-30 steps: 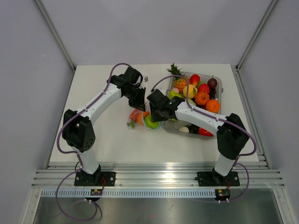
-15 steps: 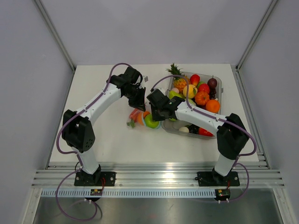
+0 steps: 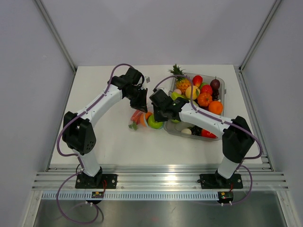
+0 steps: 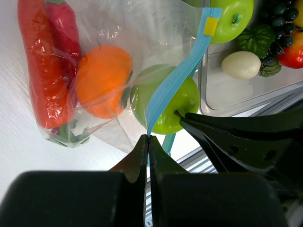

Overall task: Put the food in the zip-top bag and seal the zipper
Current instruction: Pick up the fake fruit from the zipper food storage bag, then place the fake fruit in the bin, then adjust the zipper food storage bag at the center of the board.

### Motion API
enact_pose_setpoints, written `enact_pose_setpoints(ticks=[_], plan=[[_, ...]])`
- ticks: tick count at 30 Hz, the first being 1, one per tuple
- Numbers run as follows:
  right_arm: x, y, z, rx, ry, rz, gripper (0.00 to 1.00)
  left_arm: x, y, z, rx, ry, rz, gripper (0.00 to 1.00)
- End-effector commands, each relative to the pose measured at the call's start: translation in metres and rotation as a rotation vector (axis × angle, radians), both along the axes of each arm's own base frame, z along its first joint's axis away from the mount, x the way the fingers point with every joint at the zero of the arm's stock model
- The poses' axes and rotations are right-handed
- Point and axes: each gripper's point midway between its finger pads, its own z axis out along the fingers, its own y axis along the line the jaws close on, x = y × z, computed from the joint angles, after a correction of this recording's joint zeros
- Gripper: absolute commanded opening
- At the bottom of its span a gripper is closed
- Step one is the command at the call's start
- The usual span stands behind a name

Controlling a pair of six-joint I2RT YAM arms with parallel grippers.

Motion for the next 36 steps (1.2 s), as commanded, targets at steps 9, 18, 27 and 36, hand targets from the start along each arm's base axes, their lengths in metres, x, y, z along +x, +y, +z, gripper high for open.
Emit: enact_pose_setpoints(ticks=[9, 18, 27, 36], plan=[[0.018, -0.039, 0.098, 0.056, -0.244, -0.133, 0.00, -0.001, -0.004, 0.018, -0.055, -0.040, -0.011, 0.00], [-0.002, -0.138, 0.070, -0.073, -0.208, -0.345, 0.00, 0.000, -0.007, 0.027, -0.077, -0.052, -0.017, 0.00], [0.013, -0.113, 0.084, -0.004, -0.207, -0.244, 0.69, 0.000, -0.011, 0.037, -0.113, -0.074, -0.024, 0.00], [0.044, -0.031, 0.058, 0.125, -0.124, -0.018, 0.60, -0.003, -0.003, 0.046, -0.099, -0.099, -0.029, 0.00]])
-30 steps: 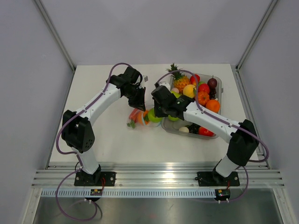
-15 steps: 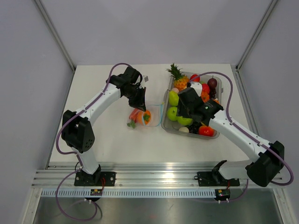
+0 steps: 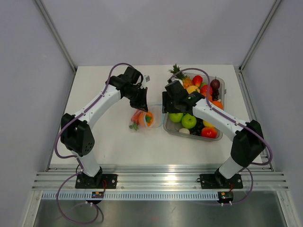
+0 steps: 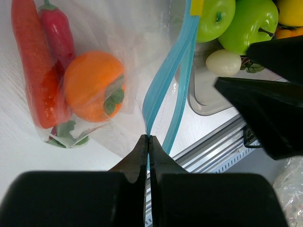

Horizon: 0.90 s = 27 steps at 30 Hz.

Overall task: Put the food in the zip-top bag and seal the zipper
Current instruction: Adjust the zipper food storage bag at the center of the board.

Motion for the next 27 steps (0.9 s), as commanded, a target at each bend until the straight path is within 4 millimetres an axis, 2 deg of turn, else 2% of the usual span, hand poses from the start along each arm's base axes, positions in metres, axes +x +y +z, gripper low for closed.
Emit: enact_pose_setpoints(ticks=[1, 6, 8, 9, 10, 12, 13, 14, 17, 19, 20, 22, 23, 24, 27], plan=[[0.011, 0.041, 0.015, 0.117, -0.032, 0.119, 0.59, 0.001, 0.003, 0.037, -0.059, -0.097, -0.008, 0.00], [0.024, 0.051, 0.006, 0.111, -0.026, 0.126, 0.57, -0.001, 0.009, 0.048, -0.069, -0.123, -0.009, 0.00], [0.029, 0.057, -0.006, 0.103, -0.005, 0.132, 0.54, -0.002, 0.008, 0.051, -0.079, -0.125, -0.014, 0.00], [0.032, 0.060, -0.006, 0.105, -0.003, 0.134, 0.50, -0.002, 0.010, 0.051, -0.078, -0.127, -0.010, 0.00], [0.035, 0.061, -0.010, 0.100, -0.002, 0.126, 0.36, -0.003, 0.011, 0.051, -0.071, -0.130, -0.010, 0.00], [0.036, 0.059, -0.011, 0.105, -0.008, 0.099, 0.18, -0.002, 0.014, 0.049, -0.059, -0.130, -0.010, 0.00], [0.039, 0.060, -0.001, 0.127, -0.039, 0.092, 0.04, -0.002, 0.017, 0.047, -0.053, -0.131, -0.005, 0.00], [0.039, 0.059, 0.002, 0.134, -0.048, 0.086, 0.00, -0.002, 0.019, 0.046, -0.043, -0.134, 0.000, 0.00], [0.037, 0.059, 0.014, 0.178, -0.050, 0.045, 0.00, 0.007, 0.027, 0.040, 0.012, -0.156, 0.022, 0.01], [0.033, 0.054, 0.011, 0.161, -0.007, 0.009, 0.00, 0.009, 0.034, 0.039, 0.060, -0.148, 0.033, 0.23], [0.036, 0.057, 0.020, 0.185, 0.002, -0.026, 0.00, 0.015, 0.038, 0.043, 0.088, -0.176, 0.052, 0.43], [0.031, 0.057, 0.014, 0.179, 0.055, -0.055, 0.00, 0.017, 0.044, 0.061, 0.095, -0.254, 0.076, 0.59], [0.031, 0.059, 0.014, 0.206, 0.071, -0.088, 0.00, 0.016, 0.045, 0.065, 0.094, -0.280, 0.081, 0.66], [0.031, 0.060, 0.016, 0.217, 0.080, -0.101, 0.00, 0.015, 0.048, 0.086, 0.072, -0.360, 0.100, 0.66], [0.035, 0.063, 0.015, 0.226, 0.110, -0.147, 0.00, 0.006, 0.039, 0.099, 0.071, -0.460, 0.058, 0.68]])
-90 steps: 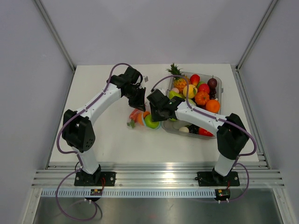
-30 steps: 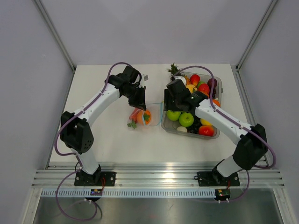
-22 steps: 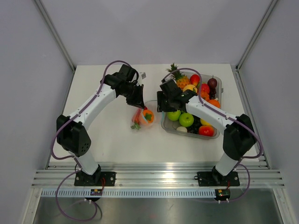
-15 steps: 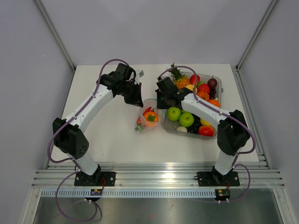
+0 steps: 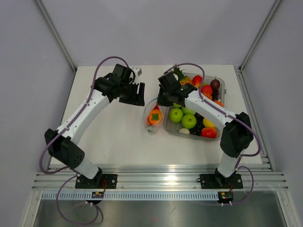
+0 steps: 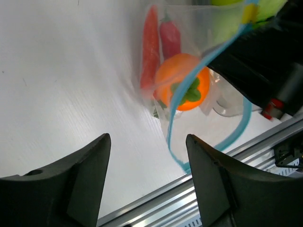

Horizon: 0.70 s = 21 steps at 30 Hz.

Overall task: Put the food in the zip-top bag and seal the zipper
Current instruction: Adjust the zipper food storage bag at the center of the board.

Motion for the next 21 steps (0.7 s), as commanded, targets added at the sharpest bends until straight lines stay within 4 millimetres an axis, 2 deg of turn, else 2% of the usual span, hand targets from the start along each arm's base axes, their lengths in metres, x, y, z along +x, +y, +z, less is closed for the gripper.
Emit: enact_pose_setpoints(ticks=[1, 7, 8, 14, 21], plan=[[0.006, 0.010, 0.011, 0.051, 0.036, -0.083, 0.00, -0.012, -0.014, 0.056, -0.049, -0.236, -0.077, 0.68], [0.009, 0.018, 0.009, 0.079, 0.065, -0.100, 0.00, -0.038, -0.058, 0.039, -0.057, -0.243, -0.228, 0.74], [0.009, 0.019, 0.009, 0.085, 0.070, -0.104, 0.00, -0.036, -0.063, 0.039, -0.062, -0.257, -0.225, 0.74], [0.008, 0.021, 0.014, 0.107, 0.075, -0.109, 0.00, -0.034, -0.071, 0.015, -0.054, -0.238, -0.186, 0.72], [0.004, 0.026, 0.016, 0.139, 0.086, -0.100, 0.00, -0.036, -0.084, -0.004, -0.065, -0.235, -0.188, 0.69]])
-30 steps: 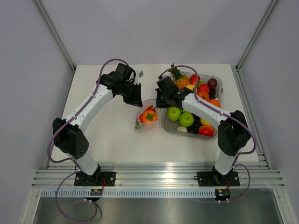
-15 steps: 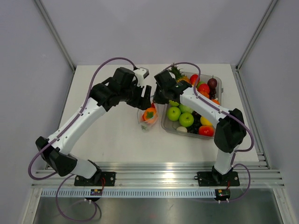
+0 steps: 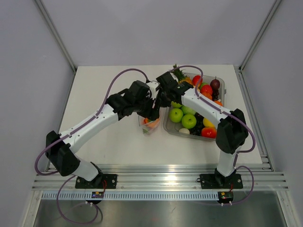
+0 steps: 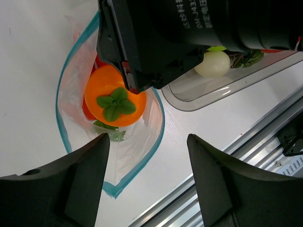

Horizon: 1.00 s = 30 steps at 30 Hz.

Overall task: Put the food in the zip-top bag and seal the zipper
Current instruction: Adjust the zipper food storage bag at the center of the board.

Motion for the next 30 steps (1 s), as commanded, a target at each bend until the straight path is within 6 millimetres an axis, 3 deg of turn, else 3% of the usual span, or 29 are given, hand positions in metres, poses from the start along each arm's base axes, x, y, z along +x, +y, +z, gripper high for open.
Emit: enact_pose_setpoints(ticks=[1, 8, 12, 21, 25, 30], plan=[[0.003, 0.013, 0.028, 0.079, -0.043, 0.000, 0.00, 0.011, -0.017, 0.004, -0.050, -0.055, 0.013, 0.68], [-0.002, 0.016, 0.029, 0.112, -0.033, 0.007, 0.00, 0.016, -0.032, -0.019, -0.047, -0.025, 0.035, 0.61], [-0.005, 0.014, 0.031, 0.124, -0.031, 0.001, 0.00, 0.018, -0.036, -0.032, -0.043, 0.000, 0.051, 0.50], [-0.010, 0.008, 0.041, 0.165, -0.050, -0.027, 0.00, 0.023, -0.025, -0.040, -0.016, -0.027, 0.107, 0.31], [-0.012, 0.006, 0.042, 0.177, -0.049, -0.038, 0.00, 0.027, -0.016, -0.030, -0.031, -0.096, 0.149, 0.31], [-0.012, 0.007, 0.047, 0.196, -0.060, -0.046, 0.00, 0.023, -0.010, -0.022, -0.082, -0.150, 0.158, 0.41]])
